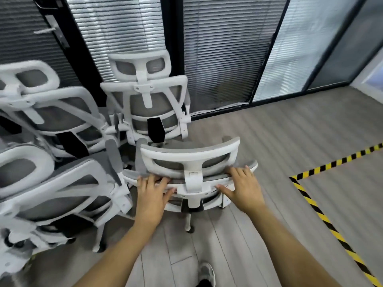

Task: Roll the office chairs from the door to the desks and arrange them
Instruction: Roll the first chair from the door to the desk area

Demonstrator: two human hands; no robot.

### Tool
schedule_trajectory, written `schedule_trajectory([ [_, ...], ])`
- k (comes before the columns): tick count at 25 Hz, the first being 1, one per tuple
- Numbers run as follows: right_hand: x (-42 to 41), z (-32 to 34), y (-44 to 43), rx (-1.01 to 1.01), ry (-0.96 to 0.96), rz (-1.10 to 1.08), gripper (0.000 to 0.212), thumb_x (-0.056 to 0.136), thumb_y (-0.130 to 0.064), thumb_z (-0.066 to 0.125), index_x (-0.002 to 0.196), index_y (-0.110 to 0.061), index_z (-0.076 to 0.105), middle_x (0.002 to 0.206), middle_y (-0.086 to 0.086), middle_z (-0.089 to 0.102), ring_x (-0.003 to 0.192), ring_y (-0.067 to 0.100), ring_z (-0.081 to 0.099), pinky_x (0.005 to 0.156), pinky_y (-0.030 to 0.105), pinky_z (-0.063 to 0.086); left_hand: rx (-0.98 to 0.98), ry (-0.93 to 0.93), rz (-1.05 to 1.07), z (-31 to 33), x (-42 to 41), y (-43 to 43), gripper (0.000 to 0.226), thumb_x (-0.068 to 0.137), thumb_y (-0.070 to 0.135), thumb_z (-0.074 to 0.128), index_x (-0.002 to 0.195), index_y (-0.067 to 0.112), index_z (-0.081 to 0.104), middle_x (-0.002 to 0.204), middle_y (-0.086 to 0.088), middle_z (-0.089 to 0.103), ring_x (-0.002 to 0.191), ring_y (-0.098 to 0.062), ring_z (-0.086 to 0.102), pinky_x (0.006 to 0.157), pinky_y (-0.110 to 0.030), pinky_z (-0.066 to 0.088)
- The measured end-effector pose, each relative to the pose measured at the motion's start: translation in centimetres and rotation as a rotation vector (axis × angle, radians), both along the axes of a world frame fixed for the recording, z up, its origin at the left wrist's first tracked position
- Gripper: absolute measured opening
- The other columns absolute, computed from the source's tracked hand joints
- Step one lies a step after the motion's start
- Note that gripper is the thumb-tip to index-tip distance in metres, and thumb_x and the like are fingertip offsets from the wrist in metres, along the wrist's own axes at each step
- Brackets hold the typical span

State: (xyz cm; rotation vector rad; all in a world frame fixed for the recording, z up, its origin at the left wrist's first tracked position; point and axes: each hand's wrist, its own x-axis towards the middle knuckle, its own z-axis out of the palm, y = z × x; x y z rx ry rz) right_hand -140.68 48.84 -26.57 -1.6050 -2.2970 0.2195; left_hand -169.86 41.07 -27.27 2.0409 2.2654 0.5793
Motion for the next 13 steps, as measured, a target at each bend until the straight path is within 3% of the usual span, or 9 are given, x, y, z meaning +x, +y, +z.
schedule_trajectory([
  [6,1.7,-0.1,-10.6,0.023,-0.003,-0.254,0.057,0.088,-0.071,0.053,0.119,-0.024,0.059,0.109,-0.006,0.064,0.115,0.018,0.054,0.121,0.038,0.026,0.044,-0.017,-0.281,-0.7,0.6,-2.3,0.033,0.088,0.037,0.068,0.116,0.02,0.066,0.11,-0.016,0.055,0.108,-0.042,0.051,0.105,-0.064,0.035],
  [10,4.3,-0.5,-19.0,0.048,-0.023,-0.476,0.056,0.088,-0.072,0.053,0.115,-0.023,0.061,0.104,-0.007,0.062,0.111,0.021,0.052,0.116,0.038,0.031,0.005,-0.036,-0.498,-0.9,3.9,-3.6,0.032,0.094,0.045,0.057,0.117,0.024,0.063,0.114,-0.013,0.053,0.115,-0.041,0.046,0.108,-0.062,0.034],
  [13,8.1,-0.8,-25.3,0.07,-0.015,-0.646,0.055,0.088,-0.069,0.057,0.115,-0.021,0.061,0.104,-0.005,0.063,0.111,0.023,0.054,0.116,0.043,0.032,-0.015,-0.042,-0.653,-0.5,9.5,-4.4,0.045,0.09,0.054,0.048,0.111,0.019,0.065,0.105,-0.013,0.058,0.104,-0.041,0.054,0.106,-0.061,0.036],
])
